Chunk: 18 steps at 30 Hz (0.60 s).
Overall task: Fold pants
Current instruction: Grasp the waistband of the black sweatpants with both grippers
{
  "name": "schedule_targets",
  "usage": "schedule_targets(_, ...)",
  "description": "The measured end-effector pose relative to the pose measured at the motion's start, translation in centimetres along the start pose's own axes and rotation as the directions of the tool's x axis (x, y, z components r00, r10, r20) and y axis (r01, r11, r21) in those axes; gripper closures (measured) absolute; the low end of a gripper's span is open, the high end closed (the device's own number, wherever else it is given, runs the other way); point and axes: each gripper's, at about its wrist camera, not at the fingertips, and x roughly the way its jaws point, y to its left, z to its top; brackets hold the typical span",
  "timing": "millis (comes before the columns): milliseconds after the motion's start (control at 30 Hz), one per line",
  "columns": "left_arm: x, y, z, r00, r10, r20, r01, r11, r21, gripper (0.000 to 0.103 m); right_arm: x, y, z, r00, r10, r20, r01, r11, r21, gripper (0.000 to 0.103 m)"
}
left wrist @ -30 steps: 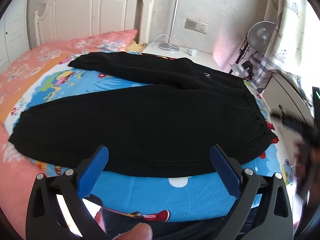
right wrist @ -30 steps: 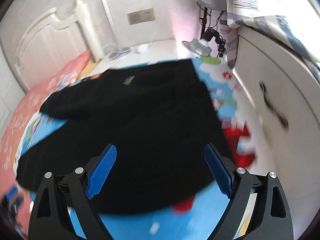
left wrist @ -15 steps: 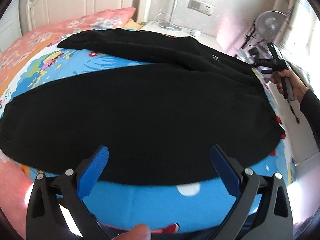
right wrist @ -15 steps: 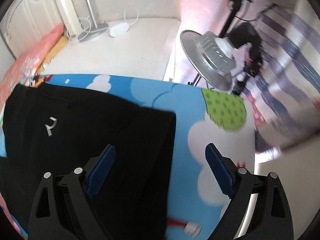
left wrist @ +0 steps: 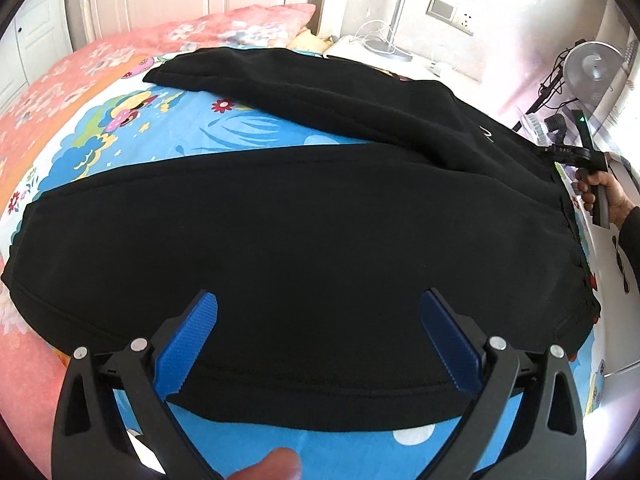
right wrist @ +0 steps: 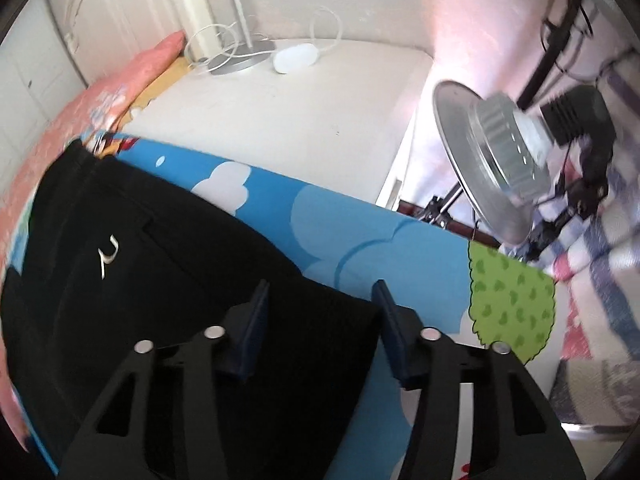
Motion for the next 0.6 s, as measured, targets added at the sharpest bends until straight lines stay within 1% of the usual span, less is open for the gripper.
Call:
schedule_targets(33,0.1,-0.1,0.1,1.000,-0.003,0.000,0.003,1.000,0.001,0.002,-0.3,0.1,-0.1,1.000,0.013,0.000,-0.013,1.000,-0.001,0.064)
schedule_targets(100,0.0,-0.4,0.5,1.000,-0.010,0.008,0.010,1.000,0.006,0.002,-1.4,0.5,-0.2,1.000,0.006,0.027,-0.006,1.000,-0.013,0.069)
schedule_targets(133,-0.1,-0.8,0.8,1.000,-0.013,0.017,0.013,1.000,0.013,0.002,-2.4,0.8,-0.2,0.999,0.004,0.053,-0.003,1.000,-0.017,0.070)
schedule_targets(200,-0.4,-1.1,1.3,0.999,-0.023,0.034,0.023,1.000,0.021,0.002,-5.5,2.1,-0.5,0.991,0.001,0.133,0.004,1.000,-0.031,0.072)
schedule_targets(233,-0.5,-1.3,1.6,0.999,-0.033,0.043,0.032,0.999,0.023,0.002,-7.9,3.5,-0.7,0.983,-0.004,0.186,0.013,0.999,-0.050,0.072)
schedule_targets(267,-0.6,-1.4,1.9,0.998,-0.041,0.051,0.040,0.999,0.023,0.002,-9.3,4.4,-1.0,0.976,-0.007,0.218,0.022,0.998,-0.065,0.072)
schedule_targets(333,-1.0,-1.5,2.5,0.995,-0.073,0.070,0.072,0.997,0.017,0.002,-13.2,7.2,-2.4,0.953,-0.014,0.301,0.048,0.993,-0.107,0.073)
schedule_targets(400,-1.8,-1.7,2.8,0.989,-0.110,0.096,0.109,0.994,0.010,0.002,-17.9,11.4,-5.6,0.915,-0.013,0.402,0.083,0.984,-0.156,0.073)
schedule_targets(433,-2.3,-1.8,3.0,0.984,-0.134,0.115,0.134,0.991,0.009,0.002,-19.0,12.4,-6.8,0.906,-0.017,0.424,0.095,0.982,-0.165,0.073)
schedule_targets(467,-2.7,-1.7,3.0,0.978,-0.165,0.128,0.165,0.986,0.008,0.002,-20.7,14.6,-9.5,0.889,-0.020,0.458,0.113,0.978,-0.176,0.073)
schedule_targets(500,-3.0,-1.6,3.1,0.970,-0.199,0.137,0.201,0.980,0.003,0.002,-21.7,16.1,-11.8,0.880,-0.018,0.474,0.118,0.976,-0.182,0.073)
schedule_targets(533,-3.3,-1.6,3.0,0.959,-0.247,0.140,0.250,0.968,-0.003,0.002,-22.2,17.1,-13.5,0.877,-0.016,0.479,0.119,0.976,-0.184,0.073)
schedule_targets(567,-3.4,-1.5,3.0,0.949,-0.285,0.139,0.289,0.957,-0.009,0.002,-22.6,18.6,-16.5,0.879,-0.010,0.477,0.111,0.977,-0.184,0.074)
schedule_targets(600,-3.5,-1.4,2.9,0.936,-0.324,0.134,0.329,0.944,-0.016,0.002,-22.5,19.7,-18.4,0.884,-0.004,0.468,0.100,0.979,-0.180,0.074)
